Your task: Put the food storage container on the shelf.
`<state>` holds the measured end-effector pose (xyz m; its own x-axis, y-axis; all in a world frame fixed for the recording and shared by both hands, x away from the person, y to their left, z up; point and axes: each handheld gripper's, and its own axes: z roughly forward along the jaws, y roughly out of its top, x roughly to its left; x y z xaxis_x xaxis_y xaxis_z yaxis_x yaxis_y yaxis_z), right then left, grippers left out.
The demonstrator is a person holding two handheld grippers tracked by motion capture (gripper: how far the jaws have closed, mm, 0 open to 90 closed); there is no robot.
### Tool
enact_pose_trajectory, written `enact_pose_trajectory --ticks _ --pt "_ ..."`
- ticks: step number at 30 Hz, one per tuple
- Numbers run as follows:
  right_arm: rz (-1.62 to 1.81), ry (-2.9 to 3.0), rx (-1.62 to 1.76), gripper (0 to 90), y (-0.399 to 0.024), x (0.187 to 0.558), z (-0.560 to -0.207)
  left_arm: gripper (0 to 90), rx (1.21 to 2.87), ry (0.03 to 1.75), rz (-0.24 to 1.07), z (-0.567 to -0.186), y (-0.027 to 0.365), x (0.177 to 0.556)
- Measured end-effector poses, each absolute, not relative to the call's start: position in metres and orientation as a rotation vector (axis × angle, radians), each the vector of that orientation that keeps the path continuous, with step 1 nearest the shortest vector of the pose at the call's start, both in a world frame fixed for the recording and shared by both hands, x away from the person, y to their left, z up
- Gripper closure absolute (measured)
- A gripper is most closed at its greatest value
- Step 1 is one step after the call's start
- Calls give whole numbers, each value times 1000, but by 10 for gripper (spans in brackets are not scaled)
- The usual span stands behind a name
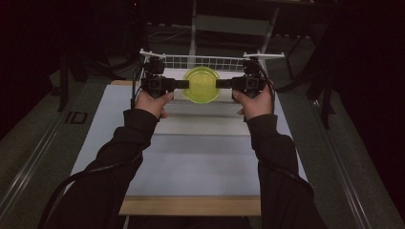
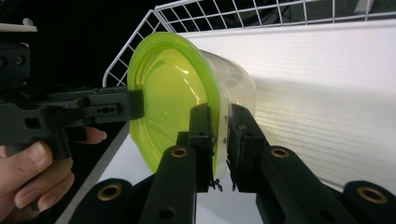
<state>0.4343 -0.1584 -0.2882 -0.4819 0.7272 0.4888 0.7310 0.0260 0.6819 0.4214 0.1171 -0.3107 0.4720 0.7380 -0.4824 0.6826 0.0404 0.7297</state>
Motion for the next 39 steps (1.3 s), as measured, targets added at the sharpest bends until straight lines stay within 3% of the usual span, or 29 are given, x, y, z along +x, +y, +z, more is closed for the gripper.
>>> enact_pose_trajectory --ticks 16,19,20,23,24,27,32,39 --pt "-1416 -2196 -1658 799 -160 465 -294 651 1677 1276 86 -312 110 443" --pt "-1409 -2193 -1668 793 -157 467 -292 594 1669 1301 106 -313 110 447" --pt "-1414 -2220 -1677 697 -155 469 -290 591 1670 1299 108 -313 110 449" --pt "-1412 -2219 -1681 676 -155 472 -290 557 1667 1304 123 -314 109 452" --pt "-1405 -2229 -1674 599 -154 474 -291 524 1663 1306 128 -314 109 453" --pt "-1401 -2257 -1672 592 -153 476 -293 521 1661 1302 126 -317 108 456" --pt "-1442 -2302 -1667 488 -156 480 -297 483 1654 1291 127 -317 108 455" --pt "-1501 -2384 -1629 400 -159 472 -286 375 1604 1285 137 -308 117 448"
